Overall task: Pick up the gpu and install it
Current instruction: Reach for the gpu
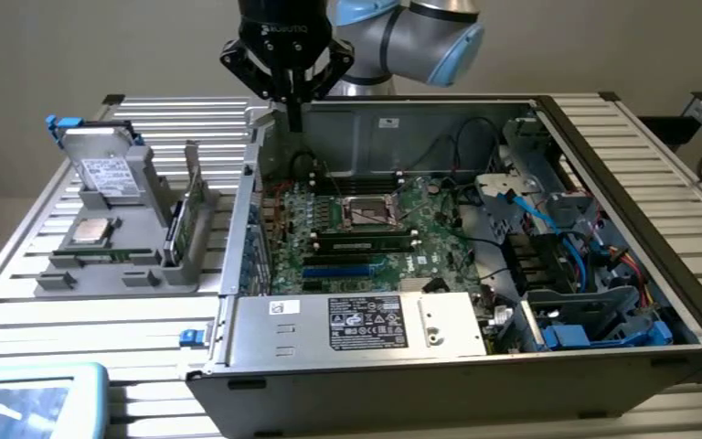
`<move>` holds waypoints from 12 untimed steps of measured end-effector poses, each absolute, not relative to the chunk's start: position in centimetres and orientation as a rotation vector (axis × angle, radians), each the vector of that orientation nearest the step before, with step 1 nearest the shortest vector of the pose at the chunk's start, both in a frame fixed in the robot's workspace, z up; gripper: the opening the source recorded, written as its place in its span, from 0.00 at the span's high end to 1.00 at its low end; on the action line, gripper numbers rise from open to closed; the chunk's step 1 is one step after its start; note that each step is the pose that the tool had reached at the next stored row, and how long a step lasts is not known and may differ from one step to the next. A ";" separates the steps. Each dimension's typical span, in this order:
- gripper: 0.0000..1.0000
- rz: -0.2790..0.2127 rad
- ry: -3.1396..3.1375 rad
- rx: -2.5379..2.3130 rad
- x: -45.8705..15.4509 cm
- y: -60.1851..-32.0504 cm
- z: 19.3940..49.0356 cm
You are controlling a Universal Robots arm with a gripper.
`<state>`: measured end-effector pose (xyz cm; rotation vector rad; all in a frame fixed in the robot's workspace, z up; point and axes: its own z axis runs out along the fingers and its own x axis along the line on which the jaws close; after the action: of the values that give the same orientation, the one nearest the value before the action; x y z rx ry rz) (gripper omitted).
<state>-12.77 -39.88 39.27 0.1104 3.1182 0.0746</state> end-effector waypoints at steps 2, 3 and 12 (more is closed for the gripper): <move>0.90 0.075 3.118 0.110 -13.6 -39.9 39.3; 0.90 0.075 3.118 0.110 -14.1 -39.9 39.3; 0.90 0.075 3.118 0.110 -18.1 -39.9 39.3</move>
<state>-18.15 -39.88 39.26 0.1097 3.1178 0.0750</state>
